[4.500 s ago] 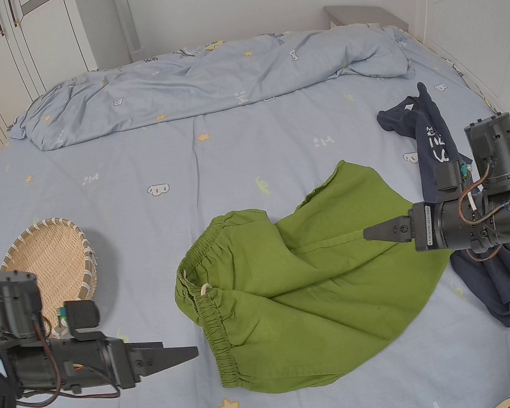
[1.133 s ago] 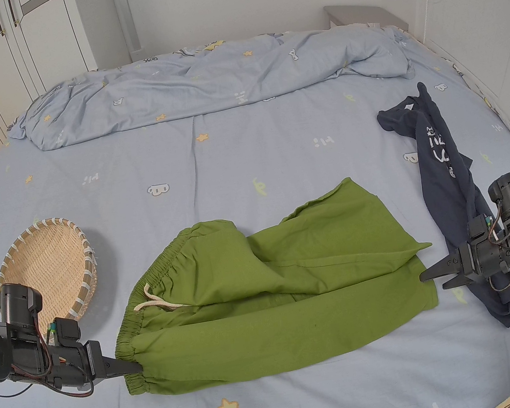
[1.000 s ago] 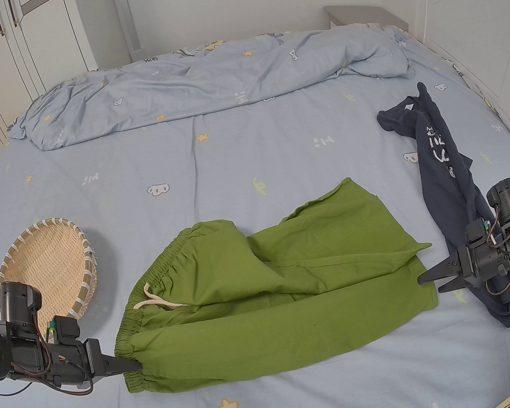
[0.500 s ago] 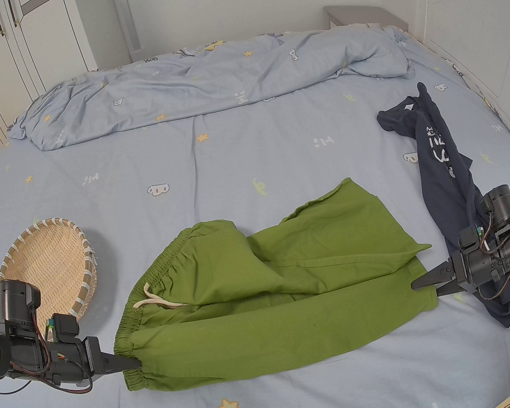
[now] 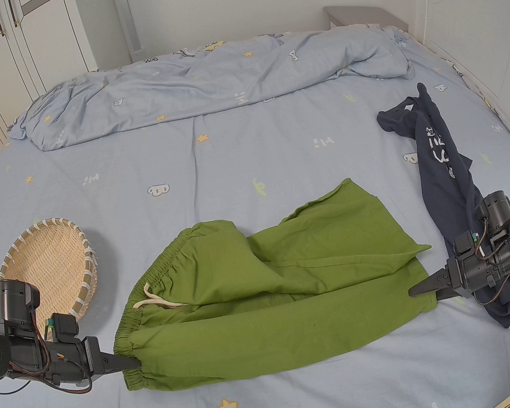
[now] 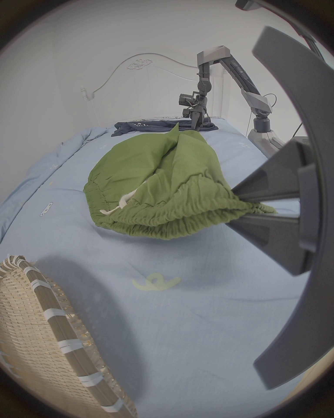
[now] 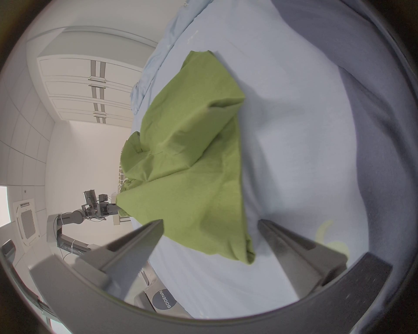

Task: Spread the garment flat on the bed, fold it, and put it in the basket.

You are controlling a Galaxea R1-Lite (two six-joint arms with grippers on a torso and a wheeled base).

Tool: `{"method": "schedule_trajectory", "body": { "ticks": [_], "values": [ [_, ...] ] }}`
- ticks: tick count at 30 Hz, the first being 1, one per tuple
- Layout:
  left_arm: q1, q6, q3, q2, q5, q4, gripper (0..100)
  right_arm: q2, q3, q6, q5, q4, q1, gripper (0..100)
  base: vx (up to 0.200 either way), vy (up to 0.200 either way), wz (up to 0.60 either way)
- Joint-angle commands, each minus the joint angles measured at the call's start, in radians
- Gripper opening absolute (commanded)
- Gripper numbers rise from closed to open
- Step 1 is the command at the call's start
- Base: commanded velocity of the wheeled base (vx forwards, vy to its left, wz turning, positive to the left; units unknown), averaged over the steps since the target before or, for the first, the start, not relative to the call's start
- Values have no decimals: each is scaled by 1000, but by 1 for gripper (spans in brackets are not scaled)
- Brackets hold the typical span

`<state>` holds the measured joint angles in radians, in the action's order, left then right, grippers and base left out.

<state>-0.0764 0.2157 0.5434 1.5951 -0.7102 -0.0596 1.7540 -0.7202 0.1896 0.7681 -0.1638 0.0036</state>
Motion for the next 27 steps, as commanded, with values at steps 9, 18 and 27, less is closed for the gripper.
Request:
{"method": "schedule_trajectory", "body": {
  "ticks": [9, 18, 27],
  "values": [
    [-6, 2, 1, -23, -2, 1, 0, 12, -2, -12, -10, -3, -60, 0, 0, 0, 0],
    [-8, 7, 3, -52, -2, 15, 0, -143, -4, -1, -12, 33, -51, 0, 0, 0, 0],
    [-23, -24, -2, -159, 0, 219, 0, -335, 13, -16, -43, 354, 7, 0, 0, 0, 0]
  ]
}}
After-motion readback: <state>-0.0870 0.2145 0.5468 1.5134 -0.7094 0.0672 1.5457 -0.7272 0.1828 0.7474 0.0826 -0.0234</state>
